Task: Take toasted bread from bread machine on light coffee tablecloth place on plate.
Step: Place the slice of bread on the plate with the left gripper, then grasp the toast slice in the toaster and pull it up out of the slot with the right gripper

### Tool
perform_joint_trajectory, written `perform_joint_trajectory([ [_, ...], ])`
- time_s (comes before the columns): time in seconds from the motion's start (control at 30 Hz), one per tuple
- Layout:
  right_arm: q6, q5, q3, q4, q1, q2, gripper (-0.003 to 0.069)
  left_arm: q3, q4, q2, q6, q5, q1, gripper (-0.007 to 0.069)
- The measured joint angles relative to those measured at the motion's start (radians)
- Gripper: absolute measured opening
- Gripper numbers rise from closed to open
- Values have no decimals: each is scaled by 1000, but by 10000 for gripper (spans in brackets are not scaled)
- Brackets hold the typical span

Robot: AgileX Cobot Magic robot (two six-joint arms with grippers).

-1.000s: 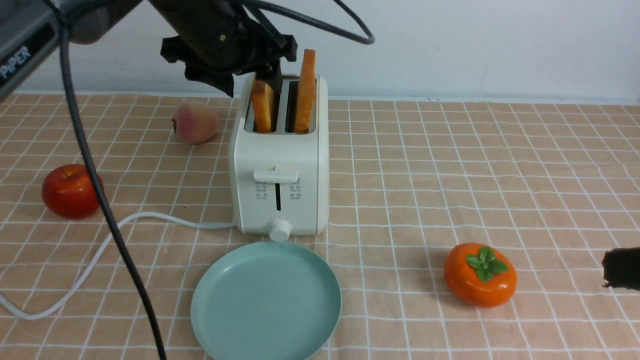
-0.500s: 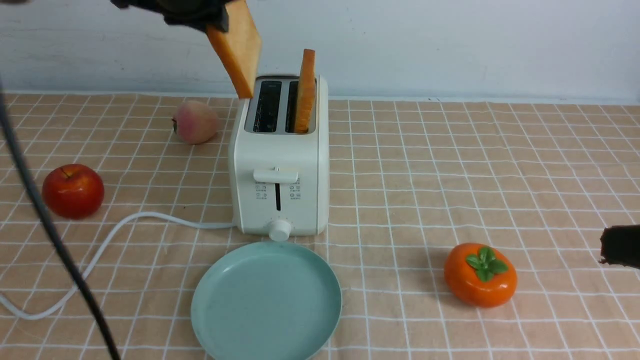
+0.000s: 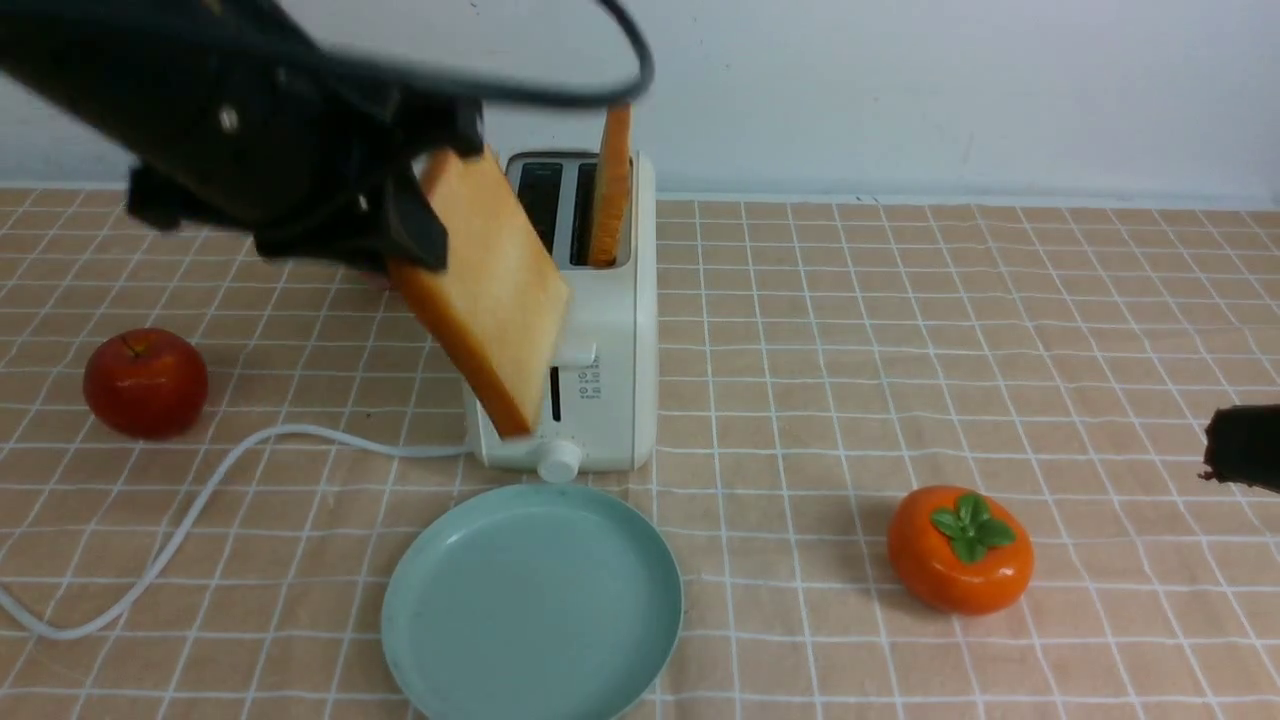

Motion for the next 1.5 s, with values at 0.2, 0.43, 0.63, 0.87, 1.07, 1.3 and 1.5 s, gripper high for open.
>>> perform_joint_trajectory([
  [0.2, 0, 6, 0, 0, 0, 0, 4, 414, -310, -6, 225, -300, 0, 84],
  [0.43, 0, 20, 0, 2, 0, 0, 4, 507, -455, 86, 388, -430, 0, 84],
  [0.63, 0, 23, 0, 3, 0, 0, 4, 508, -428, 140, 405, -445, 0, 208],
  [0.87, 0, 81, -67, 3, 0, 35, 4, 508, -126, 62, 264, -354, 0, 332],
  [1.07, 82, 226, -288, -115, 2, 218, 4, 508, 159, -37, 60, -229, 0, 255],
  [1.3, 294, 254, -589, -445, 277, 563, 10, 508, 413, -299, -154, -57, 0, -14],
  [1.5, 404, 144, -865, -594, 459, 854, 73, 522, 418, -576, -173, -11, 0, -14],
])
